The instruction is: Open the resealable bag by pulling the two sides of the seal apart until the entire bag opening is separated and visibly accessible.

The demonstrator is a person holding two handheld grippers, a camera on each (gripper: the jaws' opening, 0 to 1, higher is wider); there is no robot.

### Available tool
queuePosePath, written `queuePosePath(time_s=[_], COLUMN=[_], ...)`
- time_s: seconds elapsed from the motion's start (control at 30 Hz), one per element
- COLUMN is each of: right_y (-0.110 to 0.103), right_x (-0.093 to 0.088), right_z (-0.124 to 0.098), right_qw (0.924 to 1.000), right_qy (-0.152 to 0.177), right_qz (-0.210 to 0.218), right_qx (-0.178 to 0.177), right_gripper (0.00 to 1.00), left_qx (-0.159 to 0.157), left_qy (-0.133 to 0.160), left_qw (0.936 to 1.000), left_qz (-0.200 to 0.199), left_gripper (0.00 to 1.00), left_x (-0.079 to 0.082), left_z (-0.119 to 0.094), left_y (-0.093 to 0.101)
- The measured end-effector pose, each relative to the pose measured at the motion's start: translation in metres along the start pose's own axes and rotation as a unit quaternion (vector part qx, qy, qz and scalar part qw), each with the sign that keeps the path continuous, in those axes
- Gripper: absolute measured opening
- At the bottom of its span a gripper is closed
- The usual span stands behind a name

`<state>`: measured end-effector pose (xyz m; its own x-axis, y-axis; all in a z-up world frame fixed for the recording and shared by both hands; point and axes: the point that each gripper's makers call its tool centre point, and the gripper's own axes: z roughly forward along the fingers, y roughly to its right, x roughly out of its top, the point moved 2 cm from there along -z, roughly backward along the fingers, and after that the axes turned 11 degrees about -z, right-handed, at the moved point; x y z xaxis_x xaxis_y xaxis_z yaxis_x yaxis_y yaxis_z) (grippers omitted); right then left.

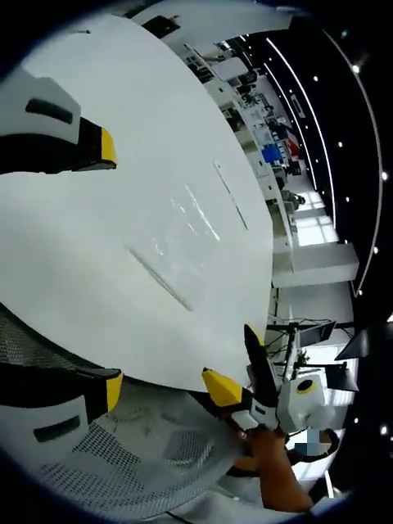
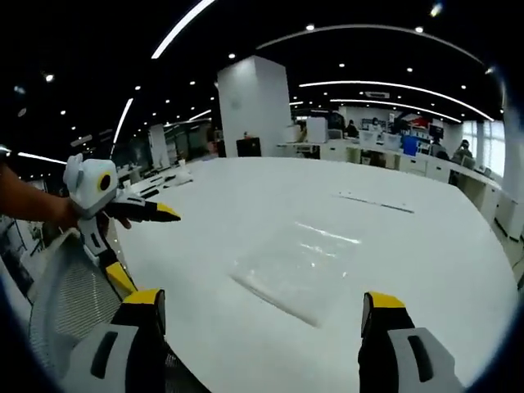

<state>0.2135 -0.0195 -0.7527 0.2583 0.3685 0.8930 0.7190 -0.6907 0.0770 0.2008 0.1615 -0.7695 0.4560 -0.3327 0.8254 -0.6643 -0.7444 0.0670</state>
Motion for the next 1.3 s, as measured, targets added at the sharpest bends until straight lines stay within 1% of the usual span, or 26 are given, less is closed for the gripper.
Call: queuePosePath(time_s=[0.03, 0.07, 0.13, 0.17, 0.2, 0.23, 0.27, 0.33, 0.43, 0.53, 0.57, 0.67, 0.73, 0.77, 0.83, 0.87, 0.93, 1.03, 1.1, 1.2, 1.23, 1.27, 1.3], right_y=[-0.001, -0.002, -0.003, -0.003, 0.000, 0.000, -0.001, 0.004, 0.006, 0.003, 0.000, -0.004, -0.005, -0.004, -0.002, 0.000, 0.004, 0.006, 0.007, 0.014, 0.018, 0.019, 0.017], right_x=[-0.003, -0.006, -0.012, -0.013, -0.014, -0.013, -0.012, -0.014, -0.019, -0.022, -0.025, -0.029, -0.030, -0.031, -0.032, -0.034, -0.039, -0.039, -0.039, -0.041, -0.042, -0.043, -0.045], right_z=[0.000, 0.001, 0.004, 0.005, 0.006, 0.007, 0.007, 0.006, 0.005, 0.006, 0.006, 0.007, 0.008, 0.008, 0.008, 0.007, 0.008, 0.008, 0.008, 0.007, 0.006, 0.006, 0.005], right_qw=[1.0000, 1.0000, 0.9999, 0.9996, 0.9985, 0.9980, 0.9983, 0.9989, 0.9990, 0.9989, 0.9987, 0.9982, 0.9981, 0.9980, 0.9980, 0.9979, 0.9972, 0.9971, 0.9969, 0.9965, 0.9964, 0.9962, 0.9960], right_qy=[0.000, -0.002, -0.005, -0.012, -0.020, -0.016, -0.014, -0.014, -0.019, -0.026, -0.035, -0.048, -0.052, -0.055, -0.055, -0.058, -0.069, -0.070, -0.070, -0.073, -0.071, -0.071, -0.073], right_qz=[-0.003, -0.004, -0.006, -0.018, -0.047, -0.057, -0.051, -0.033, -0.016, -0.020, -0.023, -0.030, -0.029, -0.027, -0.026, -0.023, -0.014, -0.006, -0.010, -0.009, -0.001, 0.009, 0.020], right_qx=[-0.003, -0.007, -0.013, -0.016, -0.022, -0.024, -0.025, -0.032, -0.037, -0.033, -0.027, -0.018, -0.014, -0.014, -0.018, -0.020, -0.025, -0.029, -0.033, -0.040, -0.045, -0.049, -0.048], right_gripper=[1.00, 1.00, 1.00, 1.00, 1.00, 1.00, 1.00, 1.00, 1.00, 1.00, 1.00, 1.00, 1.00, 0.99, 0.98, 0.98, 0.99, 1.00, 1.00, 1.00, 0.99, 0.99, 0.99], left_qx=[0.005, 0.005, 0.012, 0.014, 0.018, 0.022, 0.024, 0.027, 0.024, 0.024, 0.025, 0.033, 0.037, 0.038, 0.041, 0.042, 0.036, 0.038, 0.043, 0.048, 0.047, 0.047, 0.047], left_qy=[-0.002, -0.003, -0.001, 0.001, -0.002, -0.004, -0.003, 0.003, -0.006, -0.002, -0.001, 0.004, 0.024, 0.027, 0.026, 0.021, 0.016, 0.020, 0.028, 0.028, 0.030, 0.024, 0.019], left_qw=[1.0000, 1.0000, 0.9999, 0.9998, 0.9997, 0.9996, 0.9996, 0.9996, 0.9997, 0.9997, 0.9997, 0.9994, 0.9989, 0.9989, 0.9988, 0.9989, 0.9992, 0.9991, 0.9986, 0.9984, 0.9984, 0.9985, 0.9987], left_qz=[0.007, 0.006, -0.005, -0.013, -0.018, -0.017, -0.016, -0.011, 0.002, -0.003, -0.004, -0.001, 0.013, 0.011, 0.007, 0.003, -0.010, -0.004, -0.011, -0.013, -0.012, -0.012, -0.003], left_gripper=[0.99, 0.99, 0.99, 0.98, 0.98, 0.98, 0.98, 0.97, 0.97, 0.94, 0.93, 0.91, 0.88, 0.87, 0.87, 0.87, 0.87, 0.87, 0.86, 0.86, 0.86, 0.86, 0.85], left_x=[-0.005, -0.009, -0.016, -0.018, -0.022, -0.023, -0.024, -0.024, -0.030, -0.029, -0.029, -0.026, -0.018, -0.018, -0.018, -0.021, -0.023, -0.020, -0.018, -0.016, -0.016, -0.018, -0.020], left_z=[-0.002, -0.003, -0.006, -0.007, -0.007, -0.006, -0.005, -0.001, 0.001, -0.001, -0.001, -0.003, -0.005, -0.007, -0.006, -0.006, -0.004, -0.004, -0.005, -0.001, -0.001, 0.000, 0.001], left_y=[-0.001, -0.001, -0.003, -0.003, -0.004, -0.006, -0.006, -0.004, -0.003, -0.003, -0.004, -0.007, -0.009, -0.010, -0.011, -0.011, -0.010, -0.012, -0.015, -0.017, -0.015, -0.014, -0.013])
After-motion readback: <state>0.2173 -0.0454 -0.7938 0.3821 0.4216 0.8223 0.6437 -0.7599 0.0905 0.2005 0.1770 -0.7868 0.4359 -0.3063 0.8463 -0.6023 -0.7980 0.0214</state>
